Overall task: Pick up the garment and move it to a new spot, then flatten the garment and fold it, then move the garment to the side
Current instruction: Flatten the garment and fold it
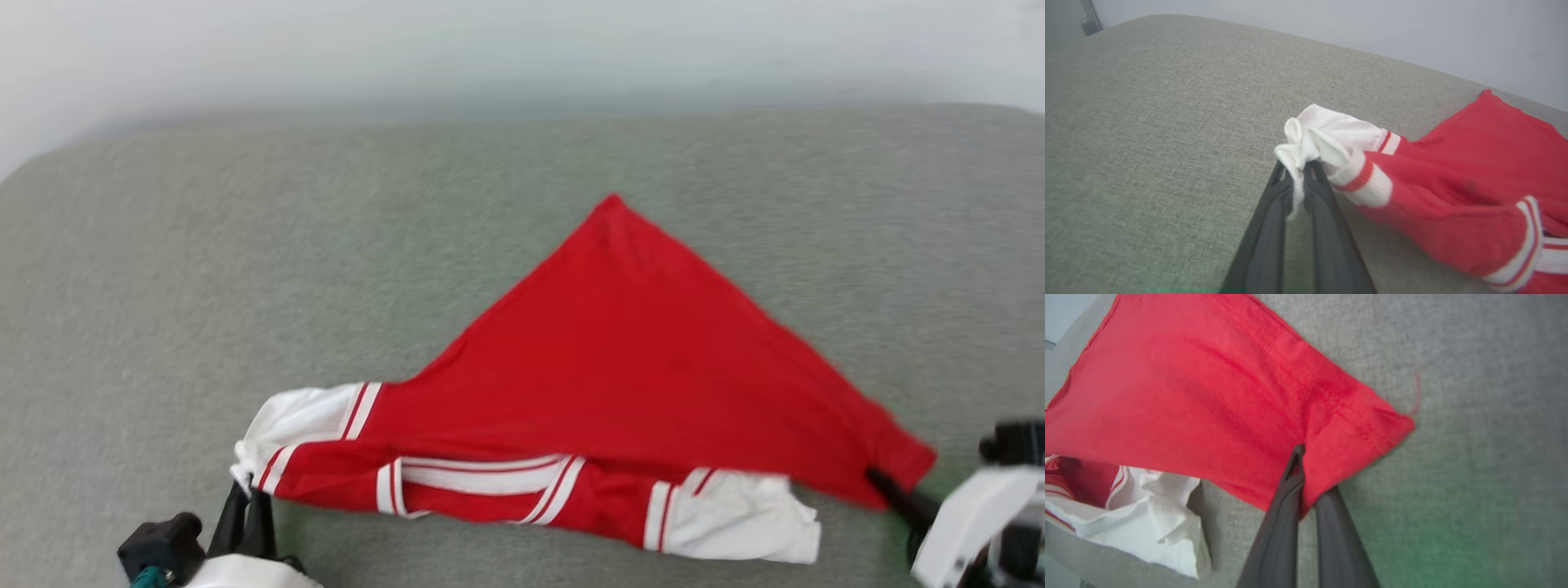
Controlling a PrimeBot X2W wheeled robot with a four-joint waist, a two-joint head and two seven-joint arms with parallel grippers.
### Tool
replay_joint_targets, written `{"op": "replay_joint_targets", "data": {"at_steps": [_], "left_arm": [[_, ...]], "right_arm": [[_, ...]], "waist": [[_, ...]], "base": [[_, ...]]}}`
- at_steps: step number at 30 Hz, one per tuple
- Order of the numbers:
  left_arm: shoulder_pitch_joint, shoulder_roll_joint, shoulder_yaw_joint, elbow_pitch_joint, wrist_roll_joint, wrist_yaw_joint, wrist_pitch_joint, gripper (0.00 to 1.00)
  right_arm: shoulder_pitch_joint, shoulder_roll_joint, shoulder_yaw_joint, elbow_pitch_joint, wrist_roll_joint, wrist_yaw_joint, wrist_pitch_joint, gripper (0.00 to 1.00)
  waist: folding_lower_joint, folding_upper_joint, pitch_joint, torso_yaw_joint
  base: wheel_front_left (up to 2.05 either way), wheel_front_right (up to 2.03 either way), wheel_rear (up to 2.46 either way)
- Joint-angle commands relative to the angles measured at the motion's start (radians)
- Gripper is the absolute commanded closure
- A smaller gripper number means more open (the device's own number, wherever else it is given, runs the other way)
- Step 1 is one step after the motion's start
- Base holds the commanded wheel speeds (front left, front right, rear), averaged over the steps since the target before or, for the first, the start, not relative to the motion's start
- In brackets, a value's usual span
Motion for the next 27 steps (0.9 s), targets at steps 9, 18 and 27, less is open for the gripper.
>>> {"op": "replay_joint_targets", "data": {"at_steps": [9, 18, 27], "left_arm": [[0.045, 0.030, 0.027, 0.065, -0.032, -0.011, 0.004, 1.00], [0.055, 0.021, 0.007, 0.062, -0.036, -0.011, 0.009, 1.00], [-0.010, 0.009, -0.043, -0.001, 0.003, 0.000, 0.009, 1.00]], "right_arm": [[0.290, 0.164, -0.083, 0.011, -0.044, -0.004, -0.023, 0.54], [0.258, 0.195, -0.227, -0.084, -0.140, -0.006, -0.172, 0.00], [0.015, 0.192, -0.337, -0.064, -0.313, -0.002, -0.302, 0.00]], "waist": [[0.0002, 0.0000, -0.090, -0.085], [0.0002, 0.0000, -0.102, -0.079], [0.0002, 0.0000, -0.042, -0.026]], "base": [[0.00, 0.00, 0.00], [0.00, 0.00, 0.00], [0.00, 0.00, 0.00]]}}
